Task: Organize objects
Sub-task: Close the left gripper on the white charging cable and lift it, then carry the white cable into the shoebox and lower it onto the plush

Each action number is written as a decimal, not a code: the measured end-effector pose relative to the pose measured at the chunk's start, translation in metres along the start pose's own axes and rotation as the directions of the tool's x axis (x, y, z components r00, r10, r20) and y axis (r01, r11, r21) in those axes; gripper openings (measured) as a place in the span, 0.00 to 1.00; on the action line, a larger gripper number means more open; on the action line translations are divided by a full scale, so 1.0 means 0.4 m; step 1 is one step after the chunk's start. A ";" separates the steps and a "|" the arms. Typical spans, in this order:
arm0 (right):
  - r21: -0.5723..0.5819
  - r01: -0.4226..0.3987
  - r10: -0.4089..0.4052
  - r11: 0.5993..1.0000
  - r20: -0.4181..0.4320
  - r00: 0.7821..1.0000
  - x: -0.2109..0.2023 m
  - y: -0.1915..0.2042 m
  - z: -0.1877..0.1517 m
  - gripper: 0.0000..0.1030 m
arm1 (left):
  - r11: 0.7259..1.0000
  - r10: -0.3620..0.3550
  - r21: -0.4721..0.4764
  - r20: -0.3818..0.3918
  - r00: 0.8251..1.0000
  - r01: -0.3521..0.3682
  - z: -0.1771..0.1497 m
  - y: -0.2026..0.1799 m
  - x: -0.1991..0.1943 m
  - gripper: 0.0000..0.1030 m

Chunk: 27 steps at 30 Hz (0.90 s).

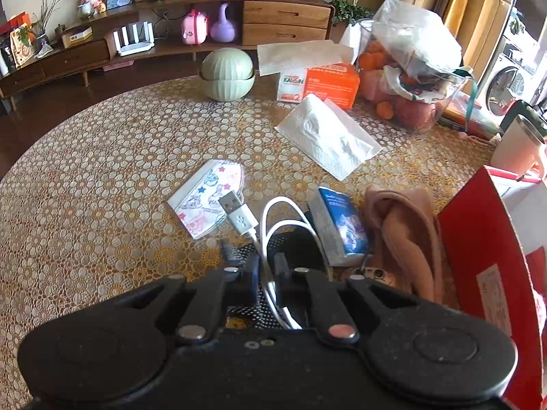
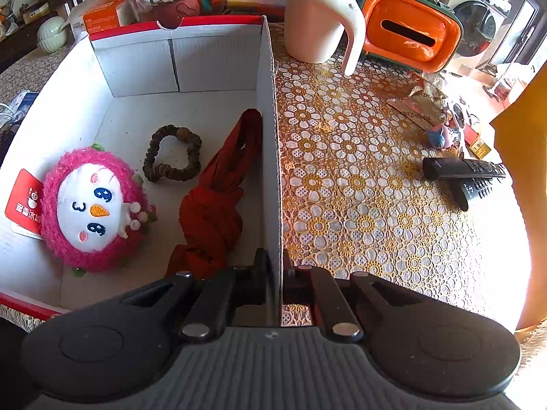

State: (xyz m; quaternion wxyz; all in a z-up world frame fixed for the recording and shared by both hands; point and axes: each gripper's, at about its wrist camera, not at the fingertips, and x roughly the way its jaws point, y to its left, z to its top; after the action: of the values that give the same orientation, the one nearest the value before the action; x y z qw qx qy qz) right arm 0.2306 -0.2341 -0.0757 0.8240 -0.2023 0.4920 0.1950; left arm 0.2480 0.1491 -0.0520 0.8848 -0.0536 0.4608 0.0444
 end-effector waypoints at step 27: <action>-0.009 -0.017 0.018 1.000 0.027 0.999 0.006 -0.003 -0.009 0.05 | 0.886 -0.360 0.337 0.069 0.930 0.318 0.007 -0.465 -0.312 0.04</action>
State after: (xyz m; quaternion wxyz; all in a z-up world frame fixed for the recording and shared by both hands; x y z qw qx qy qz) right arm 0.2297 -0.2364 -0.0792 0.8280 -0.1989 0.4817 0.2070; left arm 0.2029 -0.0384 0.0619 0.9037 0.0138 0.3868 -0.1829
